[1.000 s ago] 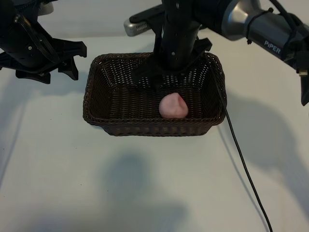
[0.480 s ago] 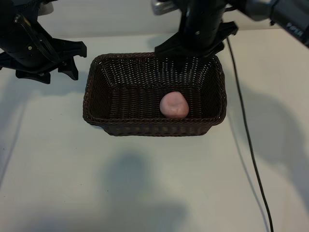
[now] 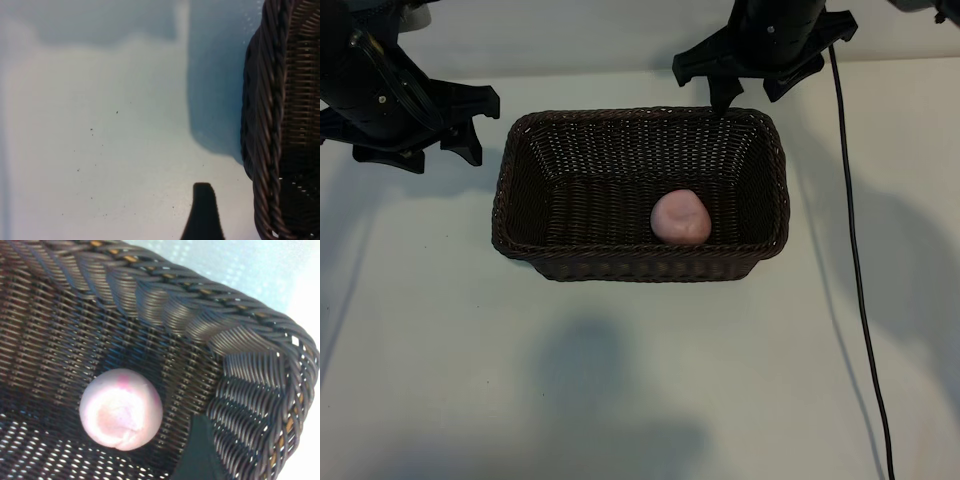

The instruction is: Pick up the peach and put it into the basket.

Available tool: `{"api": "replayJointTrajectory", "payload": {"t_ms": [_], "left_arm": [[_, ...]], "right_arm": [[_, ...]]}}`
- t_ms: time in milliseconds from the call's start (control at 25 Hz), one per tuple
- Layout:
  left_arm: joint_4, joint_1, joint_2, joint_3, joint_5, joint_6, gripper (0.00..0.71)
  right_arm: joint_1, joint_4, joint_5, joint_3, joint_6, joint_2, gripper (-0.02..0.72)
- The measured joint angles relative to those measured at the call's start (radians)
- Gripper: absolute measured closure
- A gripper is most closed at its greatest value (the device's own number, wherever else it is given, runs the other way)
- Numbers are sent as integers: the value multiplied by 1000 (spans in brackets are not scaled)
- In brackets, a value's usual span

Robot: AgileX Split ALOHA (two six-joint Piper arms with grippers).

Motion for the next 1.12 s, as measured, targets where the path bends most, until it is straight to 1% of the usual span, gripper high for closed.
{"api": "replayJointTrajectory", "payload": {"t_ms": [720, 960, 1040, 1080, 1120], "left_arm": [[0, 0, 0, 0, 0, 0, 179], [0, 0, 0, 0, 0, 0, 179], [0, 0, 0, 0, 0, 0, 179], [0, 0, 0, 0, 0, 0, 179], [0, 0, 0, 0, 0, 0, 179]], "right_arm": [[0, -2, 0, 0, -1, -2, 147], [0, -6, 1, 0, -8, -2, 147], [0, -17, 1, 0, -11, -2, 147], [0, -8, 1, 0, -11, -2, 147], [0, -17, 1, 0, -11, -2, 147]]}}
